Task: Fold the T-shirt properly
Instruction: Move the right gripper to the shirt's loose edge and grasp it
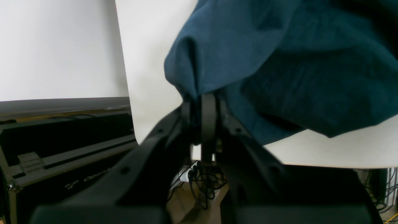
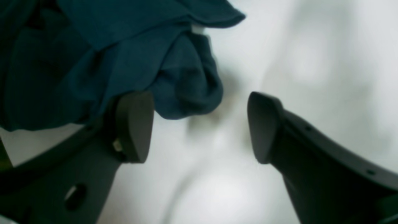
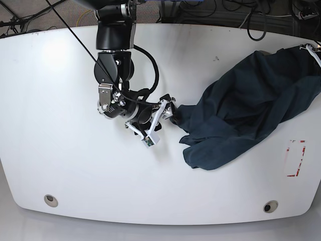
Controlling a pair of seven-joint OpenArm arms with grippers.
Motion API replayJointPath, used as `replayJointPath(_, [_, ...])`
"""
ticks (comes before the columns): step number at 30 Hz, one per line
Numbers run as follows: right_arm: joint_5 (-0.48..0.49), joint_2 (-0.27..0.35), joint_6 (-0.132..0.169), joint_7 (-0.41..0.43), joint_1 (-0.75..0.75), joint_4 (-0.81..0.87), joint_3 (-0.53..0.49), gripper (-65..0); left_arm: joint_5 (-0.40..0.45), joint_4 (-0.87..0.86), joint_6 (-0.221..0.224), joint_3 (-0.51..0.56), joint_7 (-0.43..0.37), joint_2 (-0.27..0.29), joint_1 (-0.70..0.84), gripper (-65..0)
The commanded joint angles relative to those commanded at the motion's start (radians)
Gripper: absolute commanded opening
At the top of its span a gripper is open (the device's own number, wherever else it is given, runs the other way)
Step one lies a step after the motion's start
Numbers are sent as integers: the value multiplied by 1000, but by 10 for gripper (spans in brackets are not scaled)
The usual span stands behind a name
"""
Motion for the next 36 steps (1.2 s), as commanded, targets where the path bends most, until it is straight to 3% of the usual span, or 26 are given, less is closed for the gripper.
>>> replayJointPath(21, [-2,-15,-5,229,17,-253,-2,-205,0,0,0,14,0,0,-14,-650])
replayJointPath(26, [-2,-15,-6,275,37,-310,-77,-208,3,0,0,26,0,-2,-35,-650])
replayJointPath(30, [-2,-15,-8,298,37,-313,-109,-289,3,0,0,26,0,-3,-40,-650])
replayJointPath(36, [-2,-15,-8,298,37,-311,-110,-560,3,0,0,28,0,-6,-40,-650])
